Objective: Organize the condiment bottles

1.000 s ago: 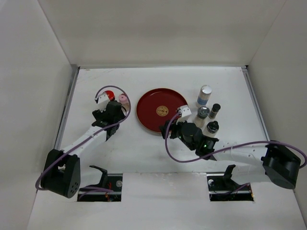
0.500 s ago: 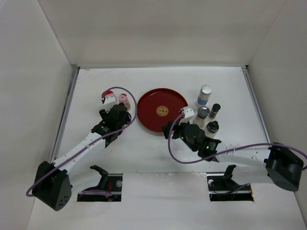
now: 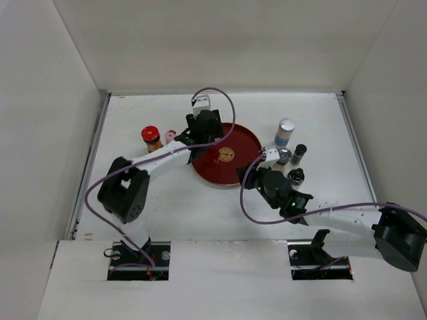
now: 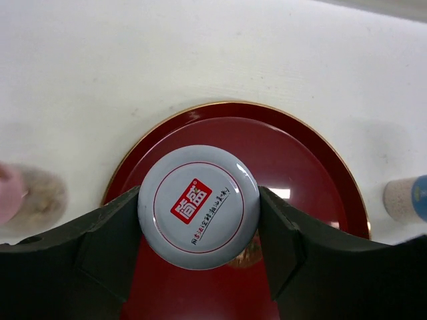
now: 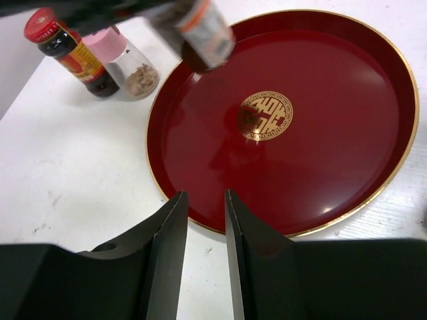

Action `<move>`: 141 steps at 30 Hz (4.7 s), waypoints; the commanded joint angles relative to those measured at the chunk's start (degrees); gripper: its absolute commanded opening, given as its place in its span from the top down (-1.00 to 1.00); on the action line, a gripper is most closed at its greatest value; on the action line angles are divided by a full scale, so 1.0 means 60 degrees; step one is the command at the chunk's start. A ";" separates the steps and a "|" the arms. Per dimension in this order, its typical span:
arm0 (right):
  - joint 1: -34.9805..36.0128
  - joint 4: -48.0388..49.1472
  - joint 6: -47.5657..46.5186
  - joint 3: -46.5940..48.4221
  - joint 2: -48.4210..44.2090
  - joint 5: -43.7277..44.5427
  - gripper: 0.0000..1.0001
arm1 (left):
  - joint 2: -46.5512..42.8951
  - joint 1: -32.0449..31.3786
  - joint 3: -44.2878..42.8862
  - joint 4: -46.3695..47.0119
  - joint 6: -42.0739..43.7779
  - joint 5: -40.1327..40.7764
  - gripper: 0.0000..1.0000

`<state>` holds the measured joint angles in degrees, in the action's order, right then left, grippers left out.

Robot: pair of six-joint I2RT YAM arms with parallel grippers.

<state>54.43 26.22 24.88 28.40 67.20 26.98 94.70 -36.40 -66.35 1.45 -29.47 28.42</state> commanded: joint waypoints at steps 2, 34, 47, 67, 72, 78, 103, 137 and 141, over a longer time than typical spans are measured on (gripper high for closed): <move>-0.0086 0.0640 0.0115 -0.0236 -0.0608 0.0234 0.28 | 0.1191 0.0303 -0.1874 0.1267 0.0473 -0.0665 0.37; -0.0350 0.0699 0.0174 -0.0296 -0.0434 0.0220 0.12 | -0.1791 0.1019 0.1695 0.1751 0.0782 0.0610 -0.25; -0.0291 0.0757 0.0130 -0.0164 -0.0038 0.0191 0.05 | -0.1457 0.2017 0.1961 0.1237 0.0679 0.0623 -0.11; -0.0291 0.0655 0.0101 0.0071 0.0504 0.0073 0.02 | -0.0548 0.2207 0.1814 0.1325 0.0679 0.1400 -0.12; -0.0291 0.0670 0.0100 0.0085 0.0577 0.0059 0.02 | -0.0738 0.2193 0.2005 0.1530 0.0635 0.1429 -0.32; -0.0291 0.0699 0.0100 0.0115 0.0650 0.0029 0.02 | -0.1119 0.2149 0.2415 0.1764 0.0606 0.1415 -0.38; -0.0247 0.0640 0.0057 0.0115 0.0563 0.0029 0.02 | -0.0314 0.2515 0.1946 0.2116 0.0606 0.0624 0.07; -0.0364 0.0801 0.0130 -0.0163 0.0109 0.0234 -0.10 | 0.0829 0.0201 0.0730 0.2453 0.0679 0.0579 -0.20; -0.0423 0.0801 0.0159 -0.0178 0.0153 0.0191 -0.10 | 0.0318 0.0201 0.1008 0.2409 0.0708 0.0682 -0.56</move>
<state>52.45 27.62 25.30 26.94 69.32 27.51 100.51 -34.83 -60.29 15.00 -25.43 31.05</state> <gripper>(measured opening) 0.551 0.764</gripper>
